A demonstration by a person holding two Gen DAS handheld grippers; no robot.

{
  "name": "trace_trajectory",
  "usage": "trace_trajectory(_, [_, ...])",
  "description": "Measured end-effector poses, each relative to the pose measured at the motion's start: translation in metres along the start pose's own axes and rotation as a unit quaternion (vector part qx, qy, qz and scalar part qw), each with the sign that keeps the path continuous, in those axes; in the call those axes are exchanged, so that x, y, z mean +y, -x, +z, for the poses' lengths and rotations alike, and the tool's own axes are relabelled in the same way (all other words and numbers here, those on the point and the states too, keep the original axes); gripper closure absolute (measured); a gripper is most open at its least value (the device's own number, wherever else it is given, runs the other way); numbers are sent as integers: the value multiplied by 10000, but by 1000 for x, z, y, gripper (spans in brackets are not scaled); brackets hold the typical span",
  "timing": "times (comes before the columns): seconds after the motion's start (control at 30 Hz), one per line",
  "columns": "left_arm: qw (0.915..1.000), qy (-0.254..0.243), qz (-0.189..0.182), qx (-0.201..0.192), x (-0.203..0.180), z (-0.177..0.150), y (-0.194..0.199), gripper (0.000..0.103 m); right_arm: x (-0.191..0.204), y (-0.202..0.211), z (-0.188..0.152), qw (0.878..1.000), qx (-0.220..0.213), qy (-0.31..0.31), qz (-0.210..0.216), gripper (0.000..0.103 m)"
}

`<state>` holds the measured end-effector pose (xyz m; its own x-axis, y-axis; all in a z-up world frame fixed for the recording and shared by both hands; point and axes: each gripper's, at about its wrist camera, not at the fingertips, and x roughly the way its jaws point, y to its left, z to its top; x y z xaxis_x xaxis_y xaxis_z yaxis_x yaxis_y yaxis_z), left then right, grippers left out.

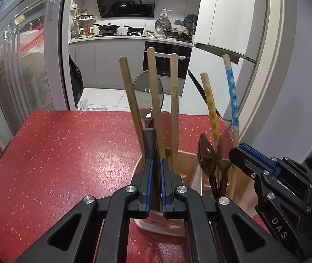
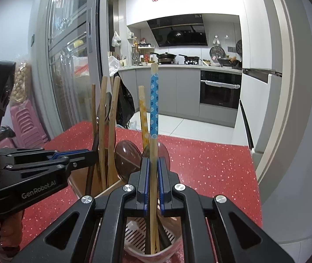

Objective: Organize utensils
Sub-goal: 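Lower both chopsticks into the holder and open both tools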

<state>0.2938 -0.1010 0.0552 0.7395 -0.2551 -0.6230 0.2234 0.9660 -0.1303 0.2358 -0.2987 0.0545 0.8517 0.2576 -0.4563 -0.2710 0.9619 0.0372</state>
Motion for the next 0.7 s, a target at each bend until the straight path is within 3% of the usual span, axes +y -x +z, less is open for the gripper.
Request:
trace_trajectory(0.2, [10000, 67, 36, -17, 4, -5, 8, 71, -2, -1, -3, 9995, 274, -111, 66, 93])
trace_trajectory(0.27, [10000, 83, 36, -7, 6, -7, 10, 71, -4, 0, -2, 9991, 341, -224, 99, 86])
trace_trajectory(0.33, [10000, 66, 59, 5, 8, -8, 11, 71, -6, 2, -2, 9986, 385, -351, 99, 67])
trace_trajectory(0.37, [10000, 54, 65, 5, 9, -8, 11, 71, -8, 3, -2, 9983, 382, -416, 106, 64])
trace_trajectory(0.7, [9998, -134, 58, -119, 6, -13, 22, 71, -6, 26, -1, 9956, 535, -763, -106, 54])
